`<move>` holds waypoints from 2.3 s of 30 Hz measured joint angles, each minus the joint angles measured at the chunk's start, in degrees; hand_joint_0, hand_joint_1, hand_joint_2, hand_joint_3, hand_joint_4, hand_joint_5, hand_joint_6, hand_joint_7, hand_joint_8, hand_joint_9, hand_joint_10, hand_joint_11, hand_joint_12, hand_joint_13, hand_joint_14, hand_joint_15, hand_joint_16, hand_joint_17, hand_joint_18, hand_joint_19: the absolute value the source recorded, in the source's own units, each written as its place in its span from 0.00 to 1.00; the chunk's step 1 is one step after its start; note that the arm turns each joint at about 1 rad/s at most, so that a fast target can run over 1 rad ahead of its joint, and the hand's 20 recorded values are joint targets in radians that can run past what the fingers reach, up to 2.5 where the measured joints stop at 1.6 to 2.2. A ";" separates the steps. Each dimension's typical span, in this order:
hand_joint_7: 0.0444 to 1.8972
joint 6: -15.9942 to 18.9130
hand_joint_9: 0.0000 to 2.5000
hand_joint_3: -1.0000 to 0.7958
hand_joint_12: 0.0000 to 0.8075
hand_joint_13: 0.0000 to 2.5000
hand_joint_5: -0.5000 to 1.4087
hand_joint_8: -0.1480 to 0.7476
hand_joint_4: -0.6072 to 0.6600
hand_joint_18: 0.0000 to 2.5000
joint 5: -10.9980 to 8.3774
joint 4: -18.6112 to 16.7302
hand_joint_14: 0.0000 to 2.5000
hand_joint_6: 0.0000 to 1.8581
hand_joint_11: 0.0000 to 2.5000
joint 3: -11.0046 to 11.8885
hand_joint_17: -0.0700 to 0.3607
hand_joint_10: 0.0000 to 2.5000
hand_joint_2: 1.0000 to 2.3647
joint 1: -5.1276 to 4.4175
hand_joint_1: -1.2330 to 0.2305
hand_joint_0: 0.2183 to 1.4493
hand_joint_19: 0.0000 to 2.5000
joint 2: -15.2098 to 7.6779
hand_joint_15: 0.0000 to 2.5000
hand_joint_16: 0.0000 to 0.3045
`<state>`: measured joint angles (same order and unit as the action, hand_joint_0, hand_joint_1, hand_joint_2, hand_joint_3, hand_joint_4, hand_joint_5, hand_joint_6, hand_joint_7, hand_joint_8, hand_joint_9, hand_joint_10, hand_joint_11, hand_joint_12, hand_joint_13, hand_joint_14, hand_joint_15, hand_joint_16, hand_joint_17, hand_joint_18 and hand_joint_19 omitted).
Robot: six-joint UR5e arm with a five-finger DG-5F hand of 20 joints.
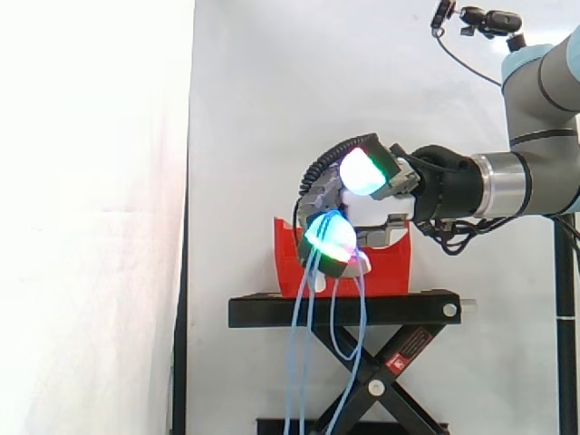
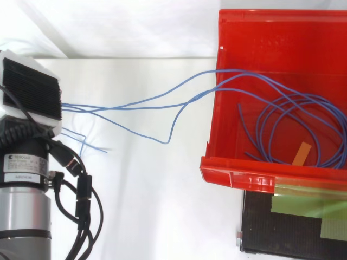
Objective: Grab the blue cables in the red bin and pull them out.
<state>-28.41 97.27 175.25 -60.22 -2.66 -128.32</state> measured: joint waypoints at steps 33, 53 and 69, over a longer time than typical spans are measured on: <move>0.38 -0.11 0.51 0.00 0.69 0.55 0.81 0.63 0.73 0.34 0.03 0.01 0.01 0.12 0.60 0.02 0.48 0.00 0.00 -0.13 0.31 0.25 0.26 0.00 0.46 0.20; 0.43 -0.19 0.54 0.00 0.64 0.56 0.86 0.57 0.71 0.35 0.03 0.01 0.01 0.08 0.60 0.02 0.44 0.01 0.00 -0.14 0.29 0.31 0.27 0.00 0.46 0.18; 0.44 -0.19 0.54 0.00 0.57 0.55 0.86 0.51 0.66 0.33 0.03 0.01 0.01 0.08 0.61 0.00 0.40 0.01 0.00 -0.13 0.26 0.41 0.29 0.00 0.46 0.15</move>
<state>-28.60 97.29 175.25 -60.22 -2.79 -128.32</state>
